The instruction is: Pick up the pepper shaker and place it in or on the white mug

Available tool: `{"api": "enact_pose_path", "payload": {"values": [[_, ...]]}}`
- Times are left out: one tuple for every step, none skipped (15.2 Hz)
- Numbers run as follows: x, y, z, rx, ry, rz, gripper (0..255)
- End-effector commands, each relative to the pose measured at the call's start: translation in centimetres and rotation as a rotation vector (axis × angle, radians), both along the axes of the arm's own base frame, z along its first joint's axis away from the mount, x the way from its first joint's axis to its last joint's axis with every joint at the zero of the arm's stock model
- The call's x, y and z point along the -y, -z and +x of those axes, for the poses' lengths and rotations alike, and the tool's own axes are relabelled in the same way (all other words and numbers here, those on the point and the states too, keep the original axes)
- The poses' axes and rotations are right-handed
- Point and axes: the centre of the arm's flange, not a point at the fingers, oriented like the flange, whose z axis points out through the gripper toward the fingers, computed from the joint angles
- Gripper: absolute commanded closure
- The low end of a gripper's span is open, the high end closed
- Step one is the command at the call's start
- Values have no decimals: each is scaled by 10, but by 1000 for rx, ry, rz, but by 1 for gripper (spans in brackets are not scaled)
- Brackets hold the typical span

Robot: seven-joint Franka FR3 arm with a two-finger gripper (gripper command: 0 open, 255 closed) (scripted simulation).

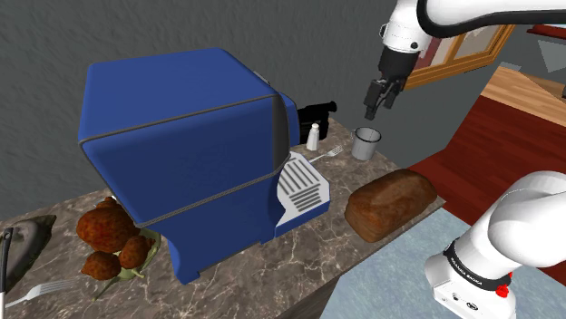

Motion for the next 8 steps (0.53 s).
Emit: {"api": "enact_pose_path", "payload": {"values": [[0, 18, 21, 3, 13, -11, 0], [-1, 25, 32, 4, 20, -16, 0], [-2, 33, 43, 5, 26, -21, 0], [-2, 40, 54, 6, 33, -27, 0], [-2, 47, 65, 7, 39, -32, 0], [-2, 55, 76, 8, 46, -37, 0], [-2, 62, 86, 9, 52, -43, 0], [-2, 69, 97, 10, 59, -48, 0]]}}
